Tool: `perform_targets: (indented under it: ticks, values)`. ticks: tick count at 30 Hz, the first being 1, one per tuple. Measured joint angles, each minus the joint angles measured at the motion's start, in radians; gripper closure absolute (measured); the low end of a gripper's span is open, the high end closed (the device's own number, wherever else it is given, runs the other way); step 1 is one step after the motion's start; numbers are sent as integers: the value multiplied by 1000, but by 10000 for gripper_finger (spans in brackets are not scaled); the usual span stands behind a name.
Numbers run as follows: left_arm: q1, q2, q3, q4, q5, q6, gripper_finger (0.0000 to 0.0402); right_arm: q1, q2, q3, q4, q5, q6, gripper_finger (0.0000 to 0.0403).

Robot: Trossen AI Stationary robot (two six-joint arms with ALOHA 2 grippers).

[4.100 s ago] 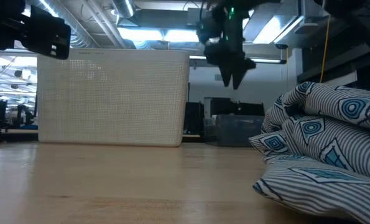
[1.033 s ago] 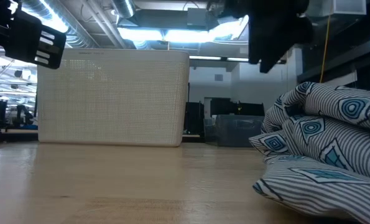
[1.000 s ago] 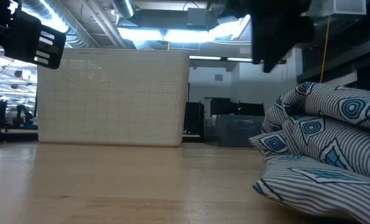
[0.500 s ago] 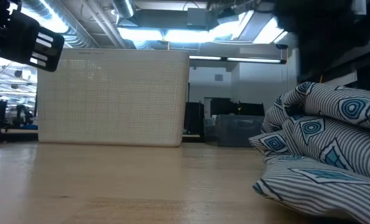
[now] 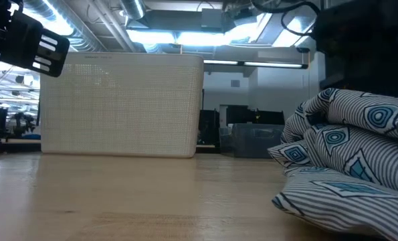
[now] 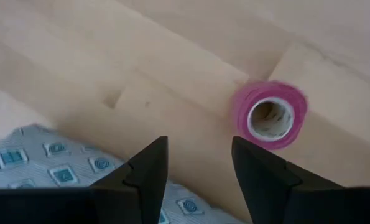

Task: Pick & place medical supplies in basket/bin
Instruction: Put the pink bandage into the black bin

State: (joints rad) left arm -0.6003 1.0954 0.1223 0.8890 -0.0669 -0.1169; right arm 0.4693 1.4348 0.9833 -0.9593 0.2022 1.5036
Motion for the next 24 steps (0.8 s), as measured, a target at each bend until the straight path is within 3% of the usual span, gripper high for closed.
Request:
perform_targets:
  ticks: [17, 24]
  values:
    - [0, 0, 0, -10, 1, -2, 215, -11, 62, 0, -36, -5, -38, 225]
    - [0, 0, 0, -10, 1, -2, 215, -14, 62, -79, 5, -12, -21, 225]
